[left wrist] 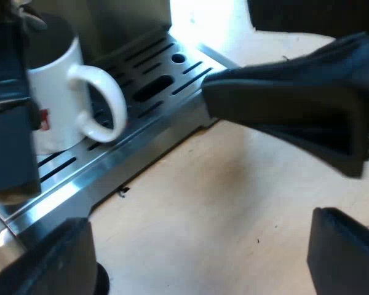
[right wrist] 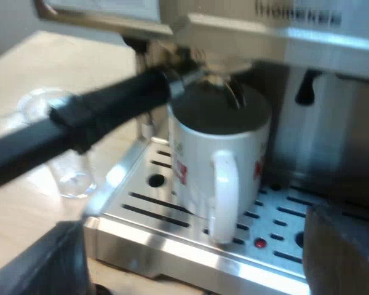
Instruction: Place mug into machine
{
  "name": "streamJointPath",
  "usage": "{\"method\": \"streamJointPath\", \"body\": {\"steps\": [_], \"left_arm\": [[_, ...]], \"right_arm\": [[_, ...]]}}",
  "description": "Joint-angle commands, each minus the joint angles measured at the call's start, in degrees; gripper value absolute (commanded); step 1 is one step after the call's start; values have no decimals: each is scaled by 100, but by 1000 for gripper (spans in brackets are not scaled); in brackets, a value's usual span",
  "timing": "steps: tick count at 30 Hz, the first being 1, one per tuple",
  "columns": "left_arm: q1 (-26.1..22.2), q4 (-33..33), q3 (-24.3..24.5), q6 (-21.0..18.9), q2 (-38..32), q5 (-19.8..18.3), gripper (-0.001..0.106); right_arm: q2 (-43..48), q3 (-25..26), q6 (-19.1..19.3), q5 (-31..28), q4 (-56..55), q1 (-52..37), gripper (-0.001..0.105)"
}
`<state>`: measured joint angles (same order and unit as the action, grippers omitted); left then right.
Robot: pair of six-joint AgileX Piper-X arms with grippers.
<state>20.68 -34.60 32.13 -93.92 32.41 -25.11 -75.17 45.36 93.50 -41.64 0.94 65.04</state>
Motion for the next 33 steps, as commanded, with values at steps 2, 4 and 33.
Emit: {"method": "streamJointPath", "body": {"steps": [2, 4, 33], "left_arm": [[16, -23, 49, -75, -2, -67, 71], [16, -23, 93, -75, -32, -67, 71], [16, 456, 324, -75, -1087, -1, 71]], "right_arm": [[492, 21, 158, -8, -283, 288, 72], [621, 21, 180, -11, -299, 325, 72], [639, 112, 524, 1790, 483, -764, 0]]}}
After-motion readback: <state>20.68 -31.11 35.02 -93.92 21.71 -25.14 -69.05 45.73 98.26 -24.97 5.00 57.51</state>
